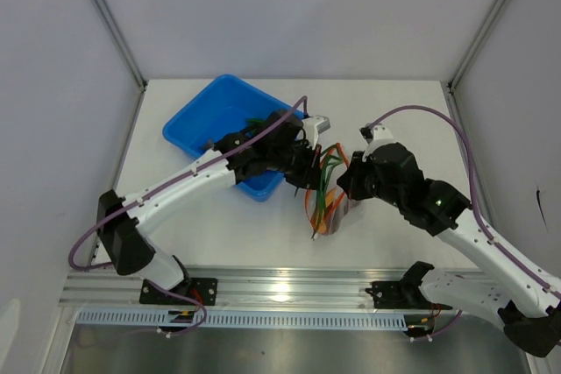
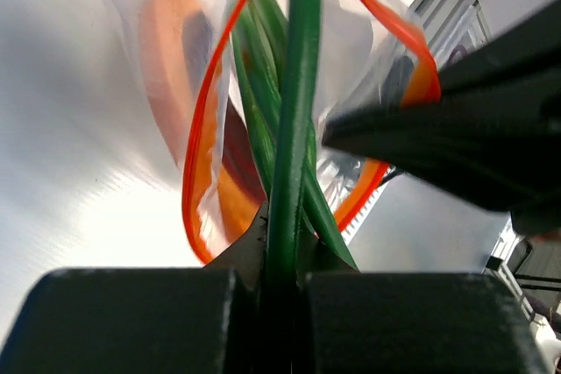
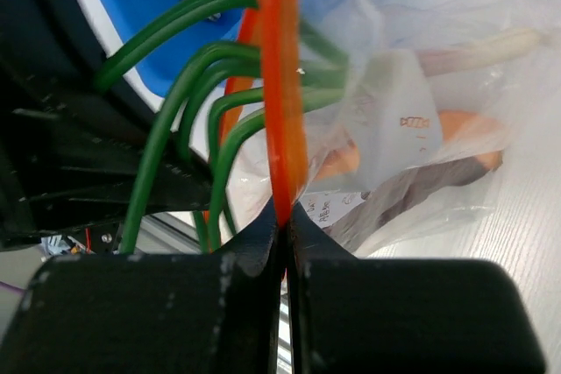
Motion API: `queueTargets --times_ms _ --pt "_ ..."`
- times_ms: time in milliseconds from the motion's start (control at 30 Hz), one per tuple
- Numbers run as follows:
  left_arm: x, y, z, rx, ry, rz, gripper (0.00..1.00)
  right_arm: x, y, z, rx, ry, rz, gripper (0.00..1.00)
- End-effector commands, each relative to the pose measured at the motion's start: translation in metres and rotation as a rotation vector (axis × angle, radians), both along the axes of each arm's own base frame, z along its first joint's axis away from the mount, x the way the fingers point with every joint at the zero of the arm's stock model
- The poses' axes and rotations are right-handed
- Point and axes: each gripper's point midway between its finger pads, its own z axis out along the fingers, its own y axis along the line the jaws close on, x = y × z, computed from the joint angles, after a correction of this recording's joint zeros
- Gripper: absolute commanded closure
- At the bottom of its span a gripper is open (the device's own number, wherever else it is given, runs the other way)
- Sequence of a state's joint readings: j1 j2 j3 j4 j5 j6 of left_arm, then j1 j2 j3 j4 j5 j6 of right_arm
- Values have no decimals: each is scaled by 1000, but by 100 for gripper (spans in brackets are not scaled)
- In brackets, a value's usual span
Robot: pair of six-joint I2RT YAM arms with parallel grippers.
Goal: Place the food in the zip-top bag and seal the zipper
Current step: Adjust the fake vegetable in the zipper food storage bag.
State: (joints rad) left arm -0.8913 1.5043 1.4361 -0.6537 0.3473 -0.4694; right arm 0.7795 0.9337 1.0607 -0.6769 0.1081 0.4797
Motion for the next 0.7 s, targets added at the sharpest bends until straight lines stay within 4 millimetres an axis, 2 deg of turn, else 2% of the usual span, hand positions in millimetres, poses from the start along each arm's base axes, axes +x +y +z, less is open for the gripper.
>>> queueTargets --times_ms 0,67,167,333,500,600,633,667 --pt "4 -10 4 3 27 -15 99 0 10 21 41 -56 45 100" --pt "2 -11 -7 26 41 -14 99 4 9 20 33 -60 29 100" --pt "-12 -14 -21 48 69 -42 99 15 2 23 29 -78 -46 100" --pt "-27 -10 -36 74 105 -55 99 26 -6 40 33 -116 -124 100" --pt "-16 -10 -44 109 86 -10 99 27 4 48 68 -114 -92 100" --pt "-6 -20 -38 117 89 11 99 25 14 49 108 -97 -58 100" --pt "-4 -25 -53 151 118 8 99 25 17 51 127 -95 -56 100" --pt "-3 -31 -51 153 123 4 99 24 19 52 140 -90 -49 100"
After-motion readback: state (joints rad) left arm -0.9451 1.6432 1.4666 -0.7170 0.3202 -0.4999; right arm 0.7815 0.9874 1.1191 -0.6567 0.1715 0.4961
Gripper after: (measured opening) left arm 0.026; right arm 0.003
